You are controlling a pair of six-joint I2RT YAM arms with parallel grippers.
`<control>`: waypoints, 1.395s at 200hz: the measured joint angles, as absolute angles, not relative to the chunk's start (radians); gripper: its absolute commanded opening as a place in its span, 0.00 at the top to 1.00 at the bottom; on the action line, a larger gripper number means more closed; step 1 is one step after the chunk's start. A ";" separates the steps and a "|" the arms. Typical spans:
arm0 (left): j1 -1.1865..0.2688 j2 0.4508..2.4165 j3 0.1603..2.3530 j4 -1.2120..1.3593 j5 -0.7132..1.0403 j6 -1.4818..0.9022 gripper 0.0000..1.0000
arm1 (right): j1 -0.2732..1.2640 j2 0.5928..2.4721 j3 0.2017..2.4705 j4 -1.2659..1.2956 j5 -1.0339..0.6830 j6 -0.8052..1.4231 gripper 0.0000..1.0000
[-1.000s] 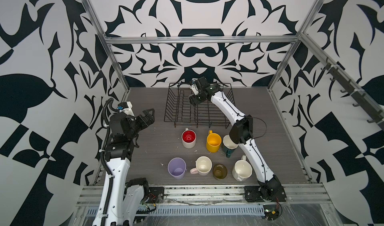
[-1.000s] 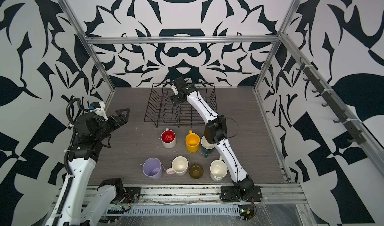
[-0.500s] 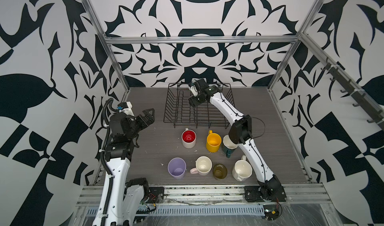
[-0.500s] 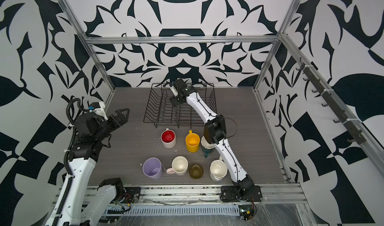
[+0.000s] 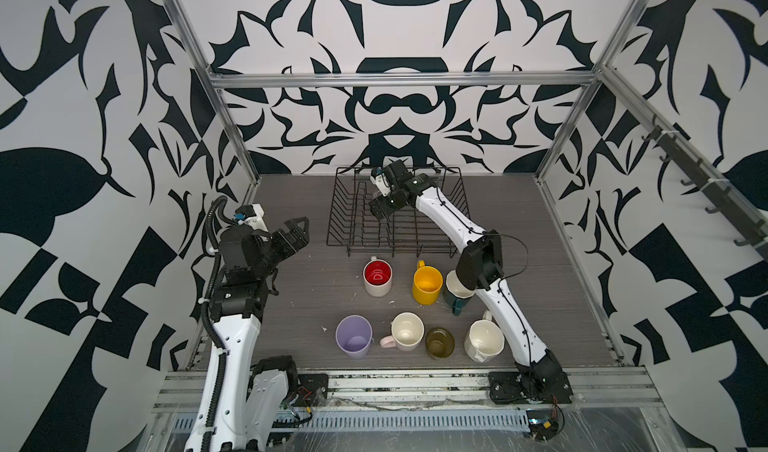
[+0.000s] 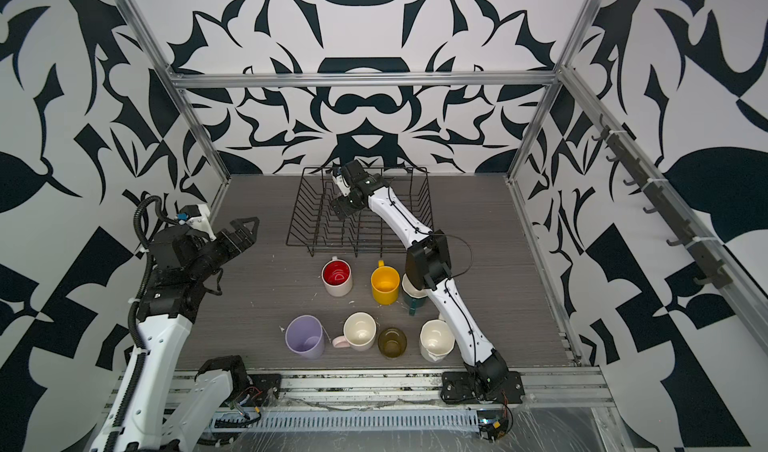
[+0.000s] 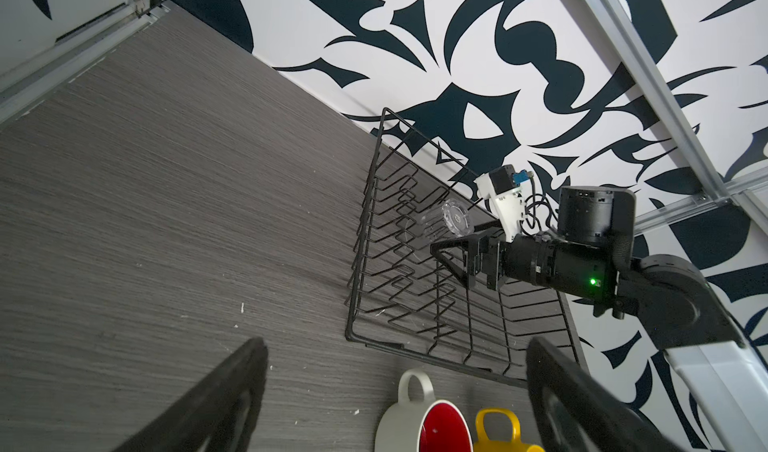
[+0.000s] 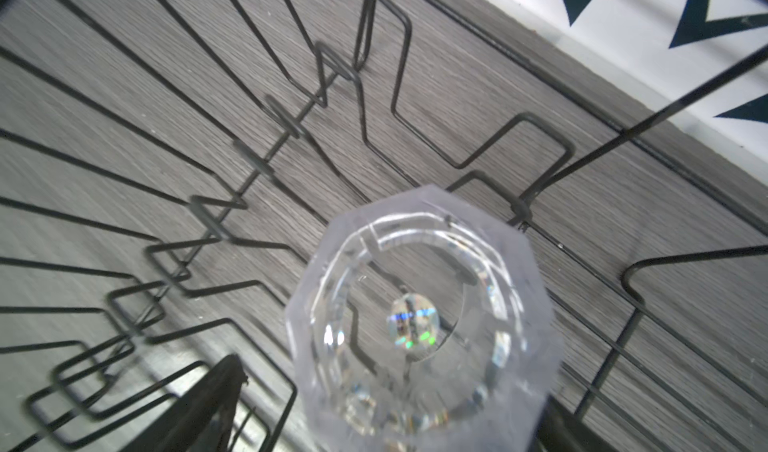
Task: Load the cups into the dish rack
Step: 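Lower the clear cup upside down into the rack and open the right gripper, then move the right gripper down into the lavender cup on the table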
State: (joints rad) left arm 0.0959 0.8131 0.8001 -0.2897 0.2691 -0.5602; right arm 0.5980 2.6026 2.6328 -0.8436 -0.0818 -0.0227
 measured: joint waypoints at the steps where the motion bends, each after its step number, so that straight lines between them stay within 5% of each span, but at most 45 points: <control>1: 0.096 0.813 0.800 -0.290 0.269 -0.560 0.00 | 0.598 2.599 2.626 -0.841 -0.082 -0.022 0.05; 143: 0.096 0.873 0.857 -0.600 0.488 -0.515 0.11 | 0.596 1.845 1.709 -0.405 -0.085 0.110 0.05; 202: 0.096 0.878 0.845 -0.655 0.482 -0.497 0.10 | 0.610 1.672 1.523 -0.430 -0.099 0.142 0.17; 279: 0.096 0.895 0.844 -0.640 0.374 -0.499 0.07 | 0.956 1.503 1.444 -0.635 -0.035 0.191 0.31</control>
